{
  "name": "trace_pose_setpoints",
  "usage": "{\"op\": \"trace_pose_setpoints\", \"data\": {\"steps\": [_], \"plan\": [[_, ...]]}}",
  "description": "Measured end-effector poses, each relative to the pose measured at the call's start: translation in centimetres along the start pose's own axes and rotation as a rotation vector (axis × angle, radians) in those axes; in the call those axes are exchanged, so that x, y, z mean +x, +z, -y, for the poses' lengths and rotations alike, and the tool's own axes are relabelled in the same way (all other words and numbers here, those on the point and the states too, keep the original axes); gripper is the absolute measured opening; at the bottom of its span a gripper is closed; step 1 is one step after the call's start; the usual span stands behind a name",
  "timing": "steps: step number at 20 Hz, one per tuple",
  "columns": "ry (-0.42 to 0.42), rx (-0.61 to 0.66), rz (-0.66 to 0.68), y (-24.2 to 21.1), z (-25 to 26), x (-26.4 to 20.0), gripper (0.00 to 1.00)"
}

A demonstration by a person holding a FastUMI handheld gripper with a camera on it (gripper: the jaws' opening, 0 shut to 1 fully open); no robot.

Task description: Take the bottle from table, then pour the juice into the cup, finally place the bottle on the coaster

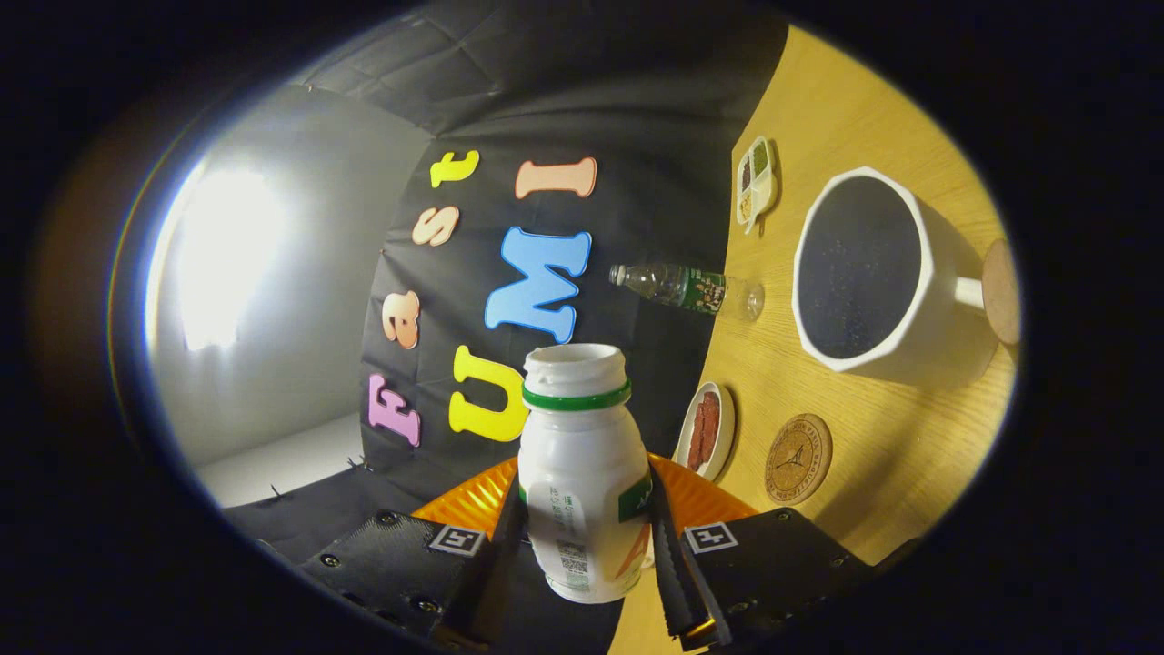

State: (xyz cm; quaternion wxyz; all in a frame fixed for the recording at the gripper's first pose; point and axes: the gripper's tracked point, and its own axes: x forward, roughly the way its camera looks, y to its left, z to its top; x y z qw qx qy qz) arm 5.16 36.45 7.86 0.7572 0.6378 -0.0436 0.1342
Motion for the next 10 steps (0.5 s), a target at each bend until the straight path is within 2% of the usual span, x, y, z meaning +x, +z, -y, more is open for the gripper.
{"op": "trace_pose_setpoints", "data": {"steps": [10], "plan": [[0.009, 0.156, 0.043, 2.0, 0.0, 0.1, 0.65]]}}
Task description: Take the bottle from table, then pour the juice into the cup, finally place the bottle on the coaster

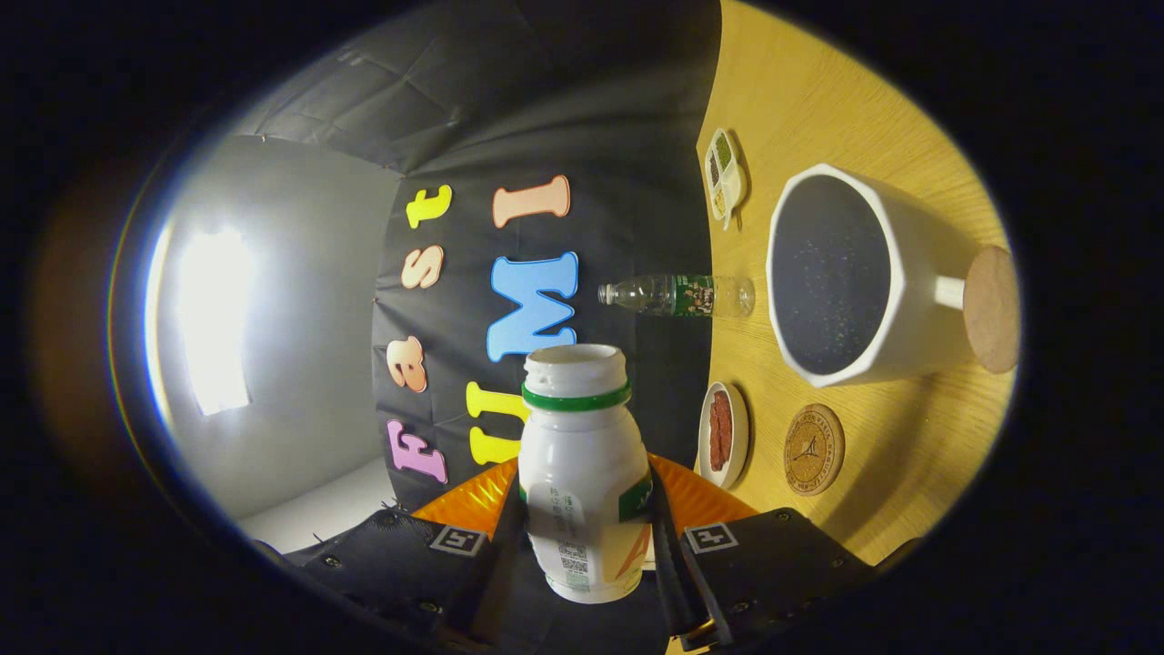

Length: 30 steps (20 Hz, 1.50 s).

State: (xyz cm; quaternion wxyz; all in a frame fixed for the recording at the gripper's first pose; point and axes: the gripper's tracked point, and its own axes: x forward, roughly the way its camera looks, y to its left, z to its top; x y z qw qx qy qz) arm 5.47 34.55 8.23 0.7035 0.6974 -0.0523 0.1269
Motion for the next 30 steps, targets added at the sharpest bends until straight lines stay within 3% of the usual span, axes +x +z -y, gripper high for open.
{"op": "trace_pose_setpoints", "data": {"steps": [11, 30], "plan": [[0.031, 0.120, 0.032, 1.4, -1.0, 0.1, 0.65], [0.056, 0.170, 0.024, 1.0, -1.8, -0.1, 0.65]]}}
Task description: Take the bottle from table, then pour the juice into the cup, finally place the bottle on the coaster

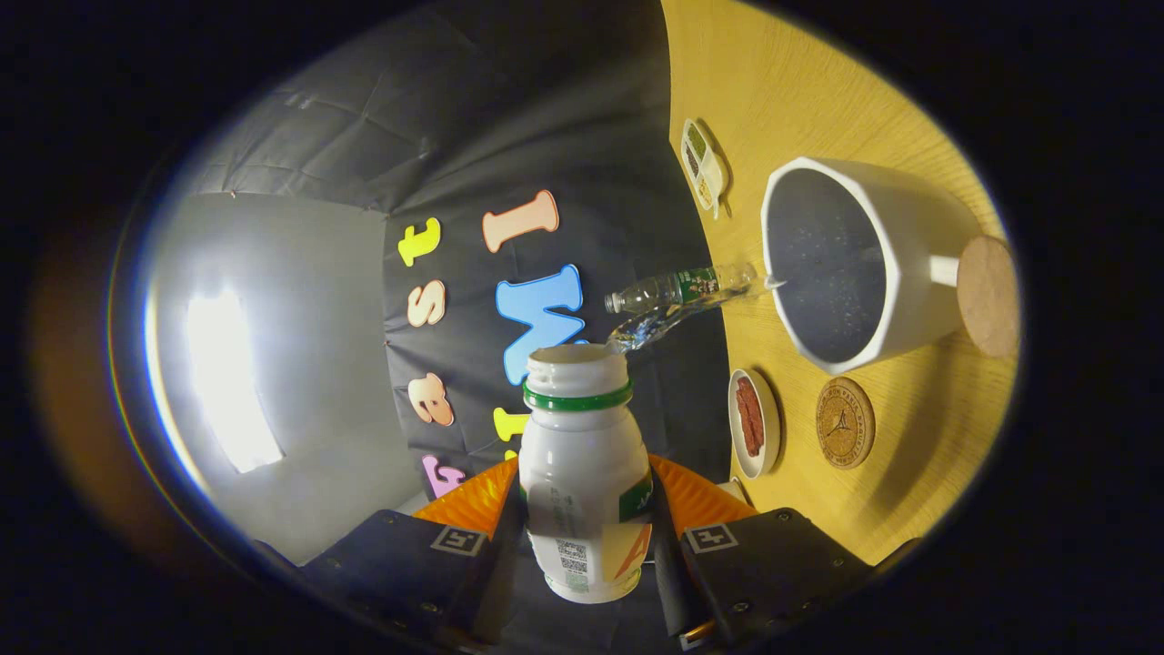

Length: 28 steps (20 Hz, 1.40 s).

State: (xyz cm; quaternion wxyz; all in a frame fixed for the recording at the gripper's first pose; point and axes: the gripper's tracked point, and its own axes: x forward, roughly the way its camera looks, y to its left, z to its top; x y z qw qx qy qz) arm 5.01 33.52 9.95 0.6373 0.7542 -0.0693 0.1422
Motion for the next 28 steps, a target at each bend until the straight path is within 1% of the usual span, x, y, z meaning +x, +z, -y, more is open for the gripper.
{"op": "trace_pose_setpoints", "data": {"steps": [28], "plan": [[0.018, 0.108, 0.009, -0.20, -0.87, 0.15, 0.65]]}}
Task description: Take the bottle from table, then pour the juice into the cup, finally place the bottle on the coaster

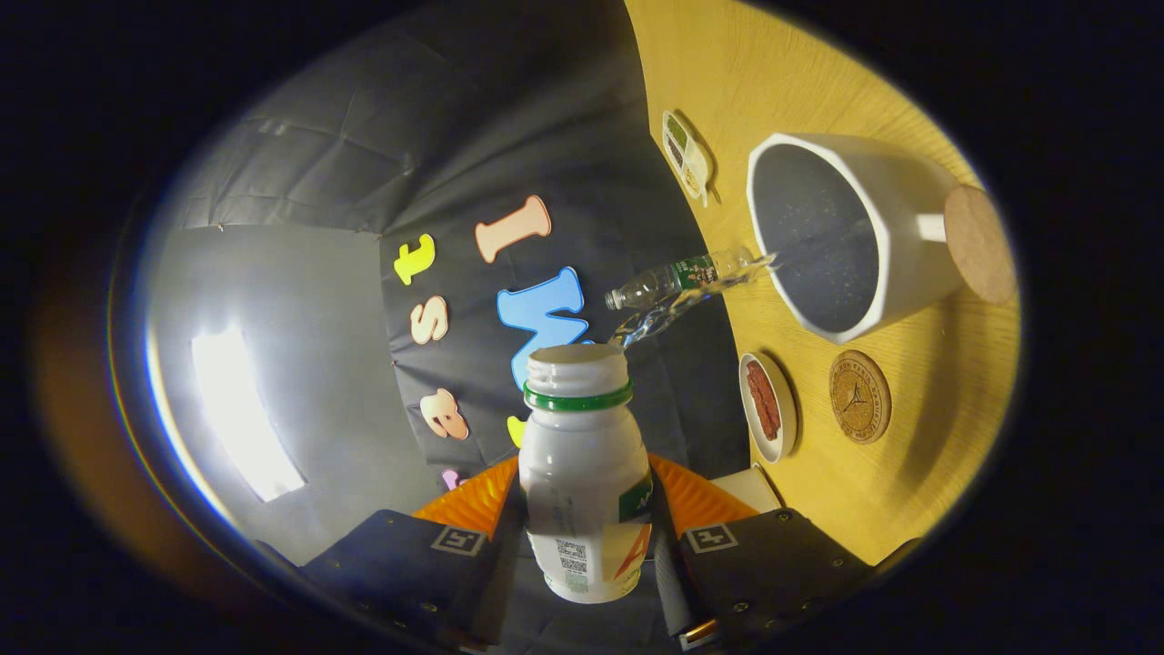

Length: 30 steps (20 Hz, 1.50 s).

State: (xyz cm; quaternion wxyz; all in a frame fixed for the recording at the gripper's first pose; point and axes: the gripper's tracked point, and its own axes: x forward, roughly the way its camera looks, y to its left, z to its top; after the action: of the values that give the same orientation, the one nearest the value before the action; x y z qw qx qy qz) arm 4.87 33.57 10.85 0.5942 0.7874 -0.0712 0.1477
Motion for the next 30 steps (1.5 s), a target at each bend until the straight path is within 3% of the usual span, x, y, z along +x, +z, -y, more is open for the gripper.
{"op": "trace_pose_setpoints", "data": {"steps": [30], "plan": [[-0.011, 0.172, 0.035, 1.1, -0.7, -0.2, 0.65]]}}
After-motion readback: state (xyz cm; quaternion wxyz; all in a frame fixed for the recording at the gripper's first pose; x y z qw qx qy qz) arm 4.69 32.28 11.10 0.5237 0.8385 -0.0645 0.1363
